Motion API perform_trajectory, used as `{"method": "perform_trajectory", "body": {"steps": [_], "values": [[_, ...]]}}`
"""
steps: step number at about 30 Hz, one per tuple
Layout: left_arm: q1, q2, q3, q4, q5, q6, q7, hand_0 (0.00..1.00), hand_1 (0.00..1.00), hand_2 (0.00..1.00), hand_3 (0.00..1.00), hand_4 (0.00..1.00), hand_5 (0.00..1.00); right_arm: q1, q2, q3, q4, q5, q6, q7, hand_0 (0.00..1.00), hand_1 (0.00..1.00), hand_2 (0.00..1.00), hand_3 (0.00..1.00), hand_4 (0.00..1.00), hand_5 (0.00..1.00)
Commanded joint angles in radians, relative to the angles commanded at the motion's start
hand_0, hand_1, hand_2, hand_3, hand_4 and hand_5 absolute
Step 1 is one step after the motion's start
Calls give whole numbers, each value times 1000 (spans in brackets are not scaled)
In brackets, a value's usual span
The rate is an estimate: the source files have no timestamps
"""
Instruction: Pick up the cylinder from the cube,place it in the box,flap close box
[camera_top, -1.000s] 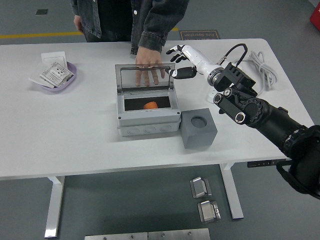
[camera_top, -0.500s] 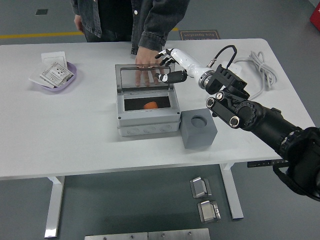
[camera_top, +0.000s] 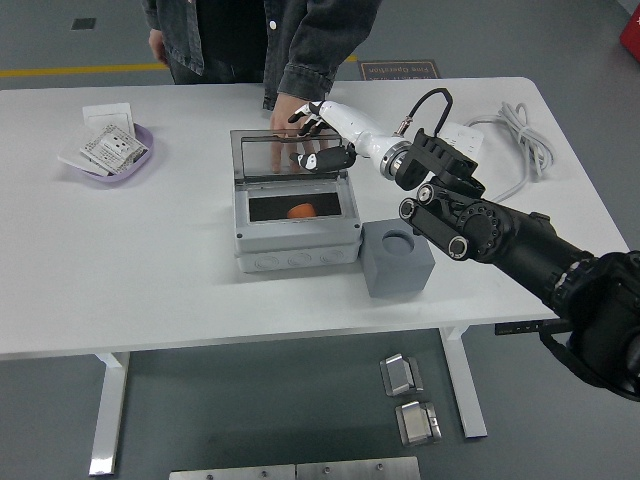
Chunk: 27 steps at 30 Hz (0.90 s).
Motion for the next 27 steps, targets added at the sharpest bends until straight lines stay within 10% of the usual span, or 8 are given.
{"method": "perform_trajectory", "body": {"steps": [27], "values": [[14, -7, 10, 0, -16, 0, -1, 745, 785, 742, 841, 827, 576, -37, -49, -2, 193, -102, 6, -30, 754, 673, 699, 793, 728, 274]]}}
